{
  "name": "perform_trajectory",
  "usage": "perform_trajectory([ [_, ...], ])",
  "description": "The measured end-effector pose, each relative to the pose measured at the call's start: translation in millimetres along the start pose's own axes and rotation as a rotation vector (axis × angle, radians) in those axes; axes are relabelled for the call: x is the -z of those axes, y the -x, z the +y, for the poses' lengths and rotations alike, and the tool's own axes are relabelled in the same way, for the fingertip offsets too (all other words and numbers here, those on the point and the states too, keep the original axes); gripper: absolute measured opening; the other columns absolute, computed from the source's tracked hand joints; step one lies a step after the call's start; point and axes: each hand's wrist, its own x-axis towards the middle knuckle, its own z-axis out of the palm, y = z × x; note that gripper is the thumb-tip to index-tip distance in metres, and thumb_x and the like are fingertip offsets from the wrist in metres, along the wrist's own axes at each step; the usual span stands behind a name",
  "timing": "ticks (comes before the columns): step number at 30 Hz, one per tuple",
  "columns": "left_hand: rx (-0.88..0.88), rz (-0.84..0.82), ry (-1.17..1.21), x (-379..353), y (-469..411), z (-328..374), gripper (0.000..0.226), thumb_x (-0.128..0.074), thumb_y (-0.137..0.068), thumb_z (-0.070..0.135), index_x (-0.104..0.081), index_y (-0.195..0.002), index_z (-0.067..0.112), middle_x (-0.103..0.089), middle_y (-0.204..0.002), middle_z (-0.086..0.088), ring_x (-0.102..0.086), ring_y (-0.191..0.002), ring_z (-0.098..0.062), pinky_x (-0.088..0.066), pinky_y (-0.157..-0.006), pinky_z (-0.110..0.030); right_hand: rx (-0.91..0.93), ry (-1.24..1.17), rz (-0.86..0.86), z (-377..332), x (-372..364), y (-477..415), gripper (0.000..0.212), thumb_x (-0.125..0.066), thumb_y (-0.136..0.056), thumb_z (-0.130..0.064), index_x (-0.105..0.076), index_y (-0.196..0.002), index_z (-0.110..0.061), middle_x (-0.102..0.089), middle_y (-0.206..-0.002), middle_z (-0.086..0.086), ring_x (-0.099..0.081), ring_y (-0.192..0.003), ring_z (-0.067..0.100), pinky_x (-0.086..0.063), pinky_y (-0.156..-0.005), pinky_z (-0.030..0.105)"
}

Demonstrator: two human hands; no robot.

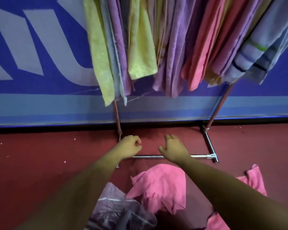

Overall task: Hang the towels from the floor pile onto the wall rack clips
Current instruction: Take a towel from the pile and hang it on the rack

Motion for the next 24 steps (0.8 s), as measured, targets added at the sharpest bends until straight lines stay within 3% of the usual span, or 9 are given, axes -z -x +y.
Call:
perform_trajectory([
  [5, 0.072, -0.165, -0.017, -92, -29, -22, 0.017, -0.062, -0.089, 0.017, -0.07, -0.1, 0.007, -0.071, -0.103, -0.01, -0.065, -0.096, -0.026, -0.047, -0.082, -0.029, -0.105, 0.015, -0.164, 65, -71, -5, 0.051, -0.056, -0.089, -0.035, -0.05, -0.129, -0.005, -0.055, -0.126, 0.018, -0.054, -0.118, 0.039, -0.046, -0.098, 0.041],
  [9, 0.165, -0.24, -0.044, -157, -54, -55, 0.016, -0.058, -0.089, 0.016, -0.069, -0.098, 0.008, -0.071, -0.106, -0.011, -0.064, -0.101, -0.027, -0.044, -0.077, -0.028, -0.178, 0.039, -0.31, 104, -121, -16, 0.054, -0.06, -0.087, -0.035, -0.048, -0.131, -0.006, -0.052, -0.13, 0.016, -0.053, -0.121, 0.037, -0.047, -0.098, 0.042],
  [14, 0.208, -0.349, -0.126, -229, -69, -82, 0.03, -0.049, -0.096, 0.018, -0.064, -0.118, 0.005, -0.064, -0.125, -0.013, -0.059, -0.116, -0.027, -0.04, -0.094, -0.03, -0.19, 0.081, -0.457, 130, -188, -14, 0.056, -0.062, -0.088, -0.039, -0.048, -0.132, -0.008, -0.049, -0.126, 0.015, -0.057, -0.111, 0.036, -0.047, -0.094, 0.04],
  [17, 0.237, -0.385, -0.166, -267, -70, -99, 0.032, -0.056, -0.089, 0.021, -0.062, -0.117, 0.005, -0.06, -0.128, -0.015, -0.054, -0.12, -0.03, -0.041, -0.098, -0.031, -0.16, 0.072, -0.552, 138, -228, -4, 0.061, -0.065, -0.085, -0.041, -0.047, -0.134, -0.009, -0.049, -0.123, 0.015, -0.058, -0.107, 0.036, -0.049, -0.094, 0.044],
  [19, 0.255, -0.394, -0.197, -289, -65, -109, 0.044, -0.059, -0.087, 0.02, -0.053, -0.129, 0.007, -0.05, -0.138, -0.015, -0.044, -0.129, -0.031, -0.035, -0.102, -0.032, -0.145, 0.062, -0.595, 145, -251, 4, 0.063, -0.066, -0.083, -0.043, -0.046, -0.136, -0.015, -0.049, -0.127, 0.014, -0.057, -0.109, 0.035, -0.049, -0.096, 0.045],
  [22, 0.298, -0.315, -0.187, -317, -60, -122, 0.057, -0.055, -0.091, 0.015, -0.036, -0.145, 0.012, -0.037, -0.146, -0.014, -0.031, -0.136, -0.031, -0.028, -0.105, -0.031, -0.145, 0.03, -0.556, 156, -277, 14, 0.052, -0.057, -0.09, -0.037, -0.049, -0.14, -0.024, -0.044, -0.141, 0.013, -0.051, -0.119, 0.036, -0.044, -0.104, 0.043],
  [24, 0.299, -0.293, -0.178, -326, -61, -129, 0.044, -0.05, -0.096, 0.014, -0.043, -0.14, 0.007, -0.045, -0.138, -0.017, -0.041, -0.128, -0.031, -0.029, -0.099, -0.031, -0.149, 0.031, -0.516, 162, -287, 16, 0.043, -0.047, -0.098, -0.032, -0.051, -0.141, -0.028, -0.042, -0.146, 0.011, -0.049, -0.121, 0.036, -0.04, -0.106, 0.041],
])
